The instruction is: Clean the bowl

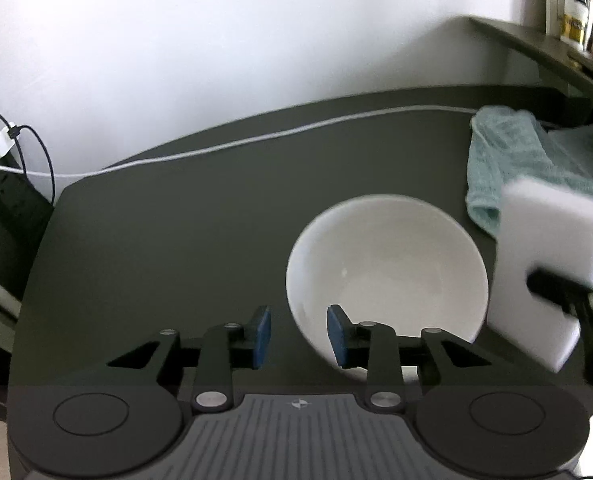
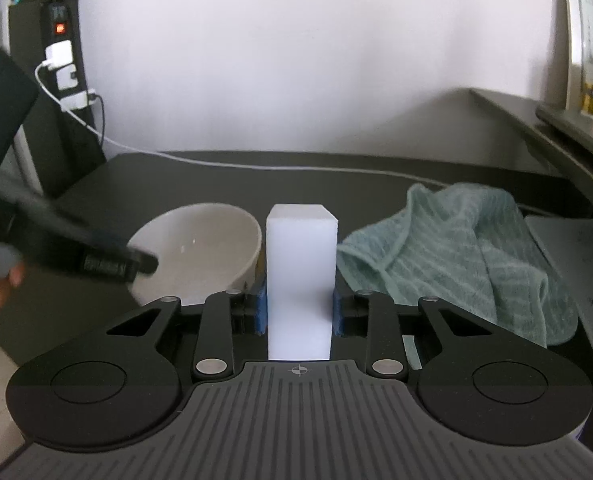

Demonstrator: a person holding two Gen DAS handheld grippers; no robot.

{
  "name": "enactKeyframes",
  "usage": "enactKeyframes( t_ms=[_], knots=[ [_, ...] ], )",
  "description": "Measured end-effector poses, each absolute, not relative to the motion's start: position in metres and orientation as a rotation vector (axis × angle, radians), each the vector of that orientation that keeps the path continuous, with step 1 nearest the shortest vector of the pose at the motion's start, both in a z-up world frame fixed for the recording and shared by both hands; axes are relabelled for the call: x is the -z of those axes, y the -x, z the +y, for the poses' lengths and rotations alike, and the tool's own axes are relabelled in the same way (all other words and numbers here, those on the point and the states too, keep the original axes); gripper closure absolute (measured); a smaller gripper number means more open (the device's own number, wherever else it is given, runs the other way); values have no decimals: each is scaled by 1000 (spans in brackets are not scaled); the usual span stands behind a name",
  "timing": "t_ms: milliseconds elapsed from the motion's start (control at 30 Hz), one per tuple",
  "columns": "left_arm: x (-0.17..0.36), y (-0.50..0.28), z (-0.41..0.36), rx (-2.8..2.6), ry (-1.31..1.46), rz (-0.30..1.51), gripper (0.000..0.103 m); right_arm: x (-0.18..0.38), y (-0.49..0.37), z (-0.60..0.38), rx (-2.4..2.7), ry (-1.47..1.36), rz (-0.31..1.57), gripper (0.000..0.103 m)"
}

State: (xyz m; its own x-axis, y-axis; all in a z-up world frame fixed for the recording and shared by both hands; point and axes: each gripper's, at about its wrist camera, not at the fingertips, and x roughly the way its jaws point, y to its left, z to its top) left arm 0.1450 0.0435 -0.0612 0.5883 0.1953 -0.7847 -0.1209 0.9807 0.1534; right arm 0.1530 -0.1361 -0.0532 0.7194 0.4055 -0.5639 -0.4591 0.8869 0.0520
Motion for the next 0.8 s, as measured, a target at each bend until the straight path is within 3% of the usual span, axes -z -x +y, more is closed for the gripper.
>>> enactKeyframes(
  t_ms=[100, 167, 633, 800],
  knots=[
    [66, -143, 46, -180, -88, 933, 71, 56, -161, -129, -469, 93, 591, 72],
    [73, -147, 45, -190, -110, 939, 81, 56, -162, -127, -477, 93, 592, 73],
    [77, -169, 43, -187, -166, 915, 75, 56, -119, -141, -598, 29, 651, 73],
    [69, -158, 46, -184, -130, 908, 78, 49, -146, -152, -505, -5, 620, 73]
  ],
)
